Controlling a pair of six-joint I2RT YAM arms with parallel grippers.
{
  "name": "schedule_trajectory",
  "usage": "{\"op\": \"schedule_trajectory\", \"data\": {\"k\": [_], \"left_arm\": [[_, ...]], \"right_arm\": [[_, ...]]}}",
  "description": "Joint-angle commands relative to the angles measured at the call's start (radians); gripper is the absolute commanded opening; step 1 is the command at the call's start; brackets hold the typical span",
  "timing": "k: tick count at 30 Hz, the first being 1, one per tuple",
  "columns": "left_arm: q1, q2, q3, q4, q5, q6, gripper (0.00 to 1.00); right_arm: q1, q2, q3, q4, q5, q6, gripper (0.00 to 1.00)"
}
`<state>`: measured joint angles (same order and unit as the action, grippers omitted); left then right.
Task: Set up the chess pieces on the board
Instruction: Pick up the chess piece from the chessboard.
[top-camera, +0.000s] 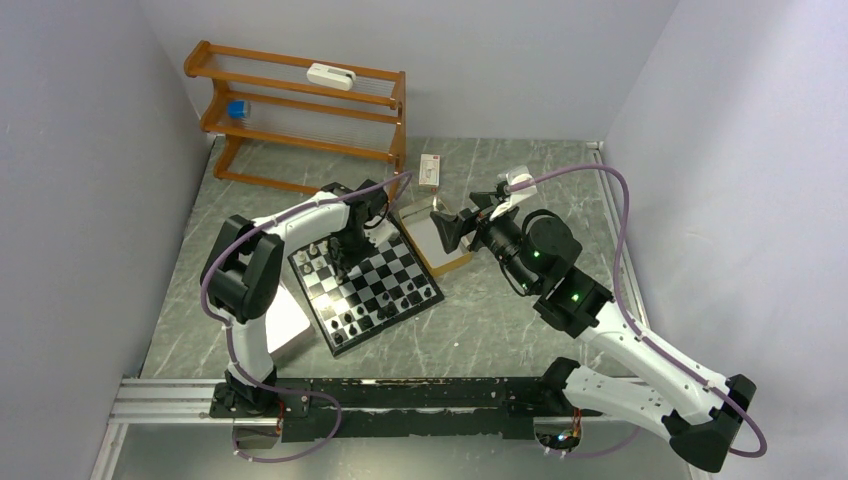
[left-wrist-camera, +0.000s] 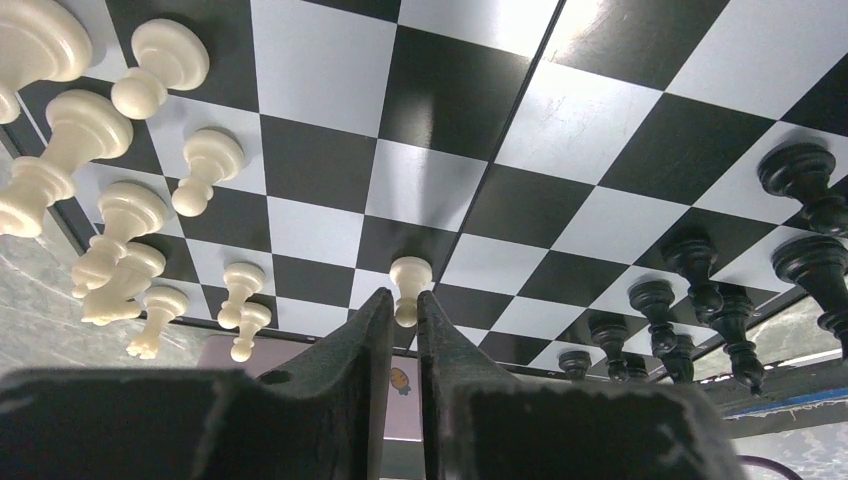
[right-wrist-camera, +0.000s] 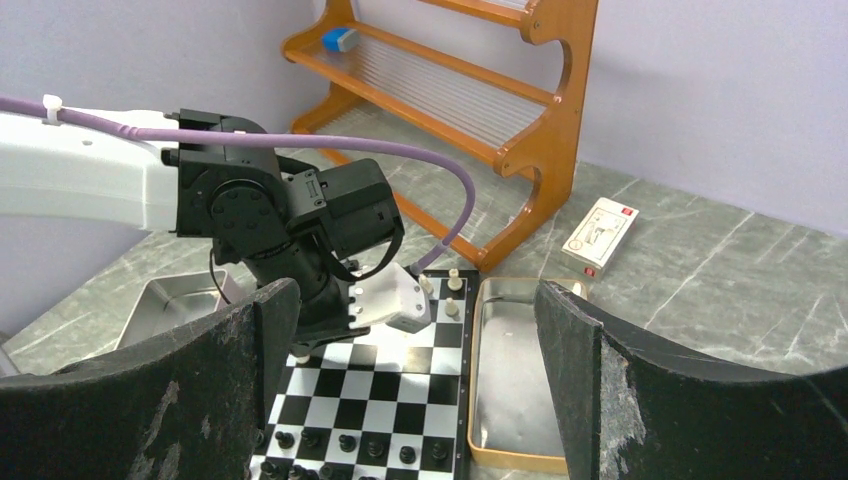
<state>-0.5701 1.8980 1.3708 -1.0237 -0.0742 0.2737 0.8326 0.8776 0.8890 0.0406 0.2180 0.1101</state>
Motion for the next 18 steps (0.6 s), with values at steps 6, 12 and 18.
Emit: {"op": "schedule_trajectory", "data": {"k": [6,12,18], "left_arm": [[0.007,-0.031,-0.009,0.008,0.014,0.006,0.21],[0.007,-0.056,-0.023,0.010,0.013,0.007,0.24],[0.009,-0.056,-0.029,0.016,0.017,0.009,0.19]], "right_arm": [[0.008,-0.010,-0.017,0.038,0.021,-0.009,0.92],[0.008,-0.010,-0.021,0.042,0.019,-0.009,0.92],[0.008,-0.007,-0.018,0.038,0.017,-0.007,0.92]]}}
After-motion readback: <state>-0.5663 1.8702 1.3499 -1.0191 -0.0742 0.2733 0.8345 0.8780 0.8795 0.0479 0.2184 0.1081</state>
